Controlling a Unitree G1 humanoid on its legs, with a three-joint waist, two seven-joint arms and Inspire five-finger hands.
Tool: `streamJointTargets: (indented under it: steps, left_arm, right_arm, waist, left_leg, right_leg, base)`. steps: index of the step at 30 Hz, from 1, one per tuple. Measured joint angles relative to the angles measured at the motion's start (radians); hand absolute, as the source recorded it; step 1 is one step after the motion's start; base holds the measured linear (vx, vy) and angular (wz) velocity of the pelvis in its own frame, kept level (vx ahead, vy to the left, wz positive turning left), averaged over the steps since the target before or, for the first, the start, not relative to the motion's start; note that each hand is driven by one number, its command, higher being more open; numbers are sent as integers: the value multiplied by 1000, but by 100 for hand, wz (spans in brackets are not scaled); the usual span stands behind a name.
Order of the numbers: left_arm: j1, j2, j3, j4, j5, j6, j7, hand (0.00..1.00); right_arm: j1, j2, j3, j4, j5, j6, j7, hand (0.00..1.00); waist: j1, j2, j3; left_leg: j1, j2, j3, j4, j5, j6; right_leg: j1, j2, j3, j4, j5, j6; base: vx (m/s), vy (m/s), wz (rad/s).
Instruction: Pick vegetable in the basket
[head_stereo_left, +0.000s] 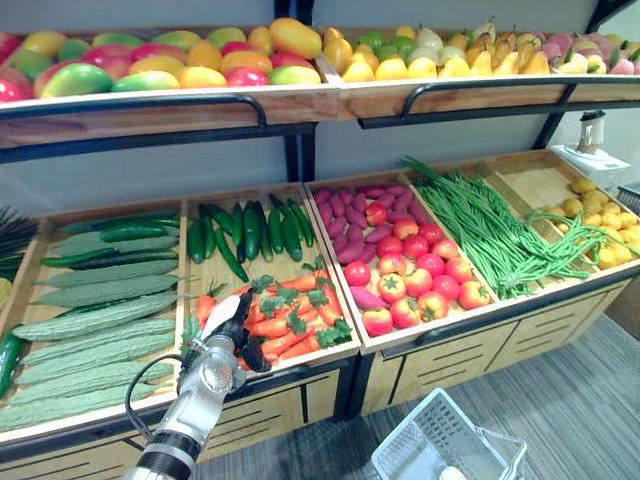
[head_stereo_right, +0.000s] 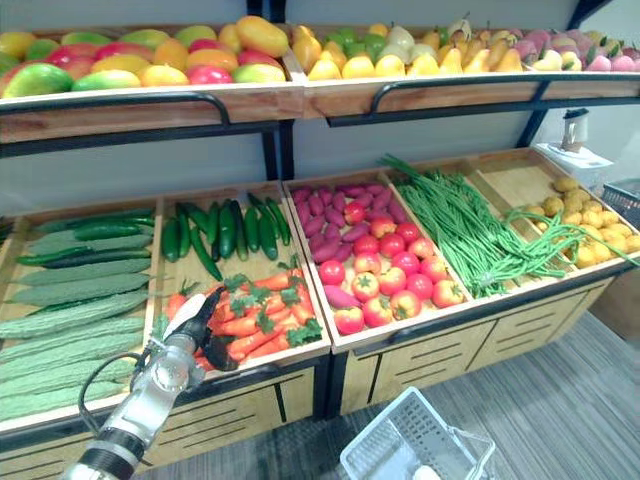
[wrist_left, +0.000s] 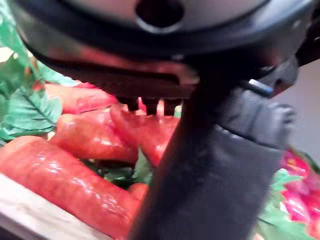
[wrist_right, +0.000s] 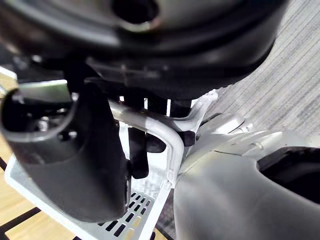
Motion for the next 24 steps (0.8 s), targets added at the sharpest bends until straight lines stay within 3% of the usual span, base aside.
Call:
streamJointTargets:
  steps: [3,10,11,14,19,21,24]
  left_arm:
    - [-82,7,1,64,20,20,26,100]
    - [-195,11,37,177,-33,43,5,100]
    - [-225,13,53,229,-63,43,-4,0]
    - [-281,13,82,331,-90,11,-18,0]
    - [-339,14,104,428,-78,-31,49,0]
    - [-382,25,118,474,-19,-30,149,0]
    - [-431,66,119,486,0,-23,168,0]
  right_arm:
    - [-12,-8,27,-17,6,-1,4,0]
    - [-66,-44,84,-40,35,-2,5,0]
    - [-77,-53,106,-41,36,-2,5,0]
    - [-89,-75,160,-58,39,-2,6,0]
    - [-127,-90,202,-60,42,5,17,0]
    - [-151,-87,238,-82,45,6,30,0]
    - [-171,-86,238,-92,46,5,43,0]
  waist:
    - [-1,-3,31]
    - [1,24,72]
    - [2,26,74]
    - [1,26,84]
    - [-6,18,102]
    - [-20,-6,138]
    - [-32,-16,171]
  left_leg:
    - [-11,-3,9,3,4,2]
    - [-51,-8,44,4,5,6]
    - [-58,-8,51,3,6,8]
    - [-61,-6,105,2,8,13]
    - [-62,-12,159,-2,20,16]
    - [-68,-20,181,-2,24,16]
    - [-83,-27,184,-2,38,27]
  right_leg:
    - [-18,-2,10,3,6,1]
    - [-76,-8,33,9,18,8]
    - [-86,-10,36,11,20,10]
    - [-101,-17,39,18,20,15]
    - [-118,-28,57,7,33,37]
    - [-133,-32,78,-5,55,40]
    - [-143,-37,85,-19,76,35]
  base:
    - [-38,-19,-9]
    - [-38,-19,-9]
    - [-57,-21,-3]
    - [-74,-22,0]
    - [-89,-12,-7]
    - [-84,0,-25]
    - [-25,2,-8]
